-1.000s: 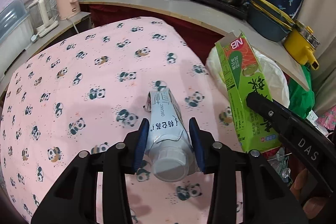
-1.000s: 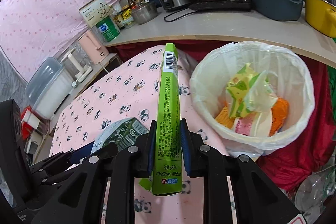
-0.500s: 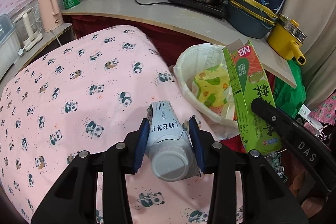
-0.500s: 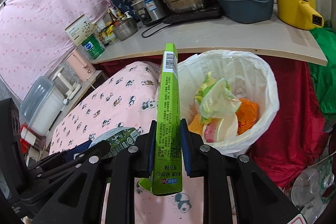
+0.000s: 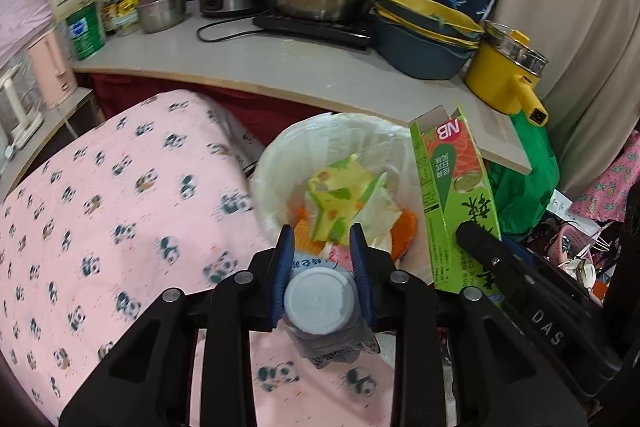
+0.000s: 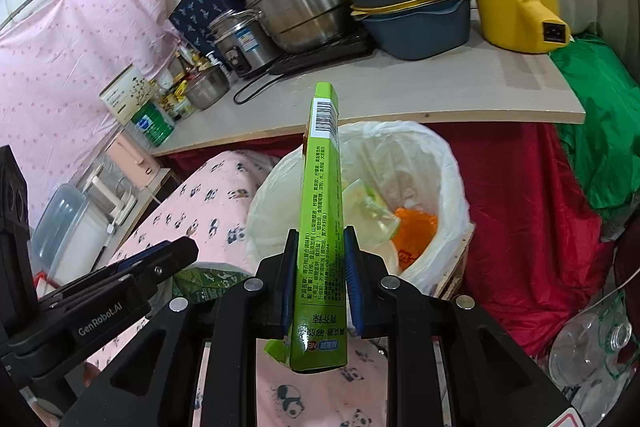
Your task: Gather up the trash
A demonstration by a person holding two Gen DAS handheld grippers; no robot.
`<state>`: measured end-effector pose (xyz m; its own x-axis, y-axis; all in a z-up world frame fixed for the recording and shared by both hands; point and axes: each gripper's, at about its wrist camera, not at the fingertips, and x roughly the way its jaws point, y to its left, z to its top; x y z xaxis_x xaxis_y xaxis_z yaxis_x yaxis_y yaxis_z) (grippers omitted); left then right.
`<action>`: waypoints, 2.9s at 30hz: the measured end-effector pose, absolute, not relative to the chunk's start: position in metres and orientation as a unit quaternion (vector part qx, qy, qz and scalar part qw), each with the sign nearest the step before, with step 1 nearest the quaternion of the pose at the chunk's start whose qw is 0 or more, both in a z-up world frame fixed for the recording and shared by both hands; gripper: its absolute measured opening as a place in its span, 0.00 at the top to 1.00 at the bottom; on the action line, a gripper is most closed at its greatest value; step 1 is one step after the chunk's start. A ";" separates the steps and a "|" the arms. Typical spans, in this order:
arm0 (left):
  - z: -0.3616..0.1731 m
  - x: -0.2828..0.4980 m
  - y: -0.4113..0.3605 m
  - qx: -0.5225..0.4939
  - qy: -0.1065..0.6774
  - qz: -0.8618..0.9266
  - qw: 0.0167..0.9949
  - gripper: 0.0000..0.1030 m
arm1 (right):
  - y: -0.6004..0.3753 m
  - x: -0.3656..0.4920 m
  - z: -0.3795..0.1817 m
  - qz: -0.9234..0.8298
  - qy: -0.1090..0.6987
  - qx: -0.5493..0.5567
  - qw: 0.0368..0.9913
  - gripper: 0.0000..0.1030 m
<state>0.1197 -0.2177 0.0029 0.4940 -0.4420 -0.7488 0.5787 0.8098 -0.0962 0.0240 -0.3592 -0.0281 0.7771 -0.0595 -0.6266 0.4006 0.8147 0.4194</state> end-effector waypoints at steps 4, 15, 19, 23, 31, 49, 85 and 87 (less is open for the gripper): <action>0.005 0.124 -0.240 0.091 0.397 -0.306 0.860 0.75 | -0.374 0.021 -0.030 -0.140 0.307 0.281 0.899 0.80; 0.002 0.155 -0.267 0.080 0.400 -0.316 0.856 0.74 | -0.392 0.027 -0.041 -0.148 0.311 0.289 0.893 0.80; 0.007 0.158 -0.261 0.074 0.391 -0.307 0.864 0.57 | -0.391 0.033 -0.043 -0.144 0.313 0.288 0.894 0.80; 0.006 0.164 -0.250 0.064 0.395 -0.295 0.868 0.54 | -0.388 0.040 -0.042 -0.139 0.313 0.284 0.895 0.80; -0.002 0.171 -0.226 0.054 0.403 -0.270 0.873 0.45 | -0.381 0.056 -0.045 -0.127 0.323 0.276 0.897 0.80; -0.015 0.174 -0.199 0.059 0.405 -0.231 0.883 0.29 | -0.366 0.095 -0.045 -0.116 0.334 0.247 0.902 0.73; -0.008 0.113 -0.174 0.096 0.394 -0.176 0.897 0.09 | -0.326 0.020 -0.003 -0.149 0.364 0.133 0.910 0.18; -0.009 0.111 -0.172 0.097 0.393 -0.174 0.898 0.09 | -0.323 0.018 -0.003 -0.148 0.366 0.127 0.910 0.17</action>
<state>0.1112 -0.1715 -0.0092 0.6313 -0.2351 -0.7391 0.3881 0.9208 0.0385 0.0176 -0.3235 -0.0032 0.6885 -0.1757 -0.7036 0.3615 0.9242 0.1230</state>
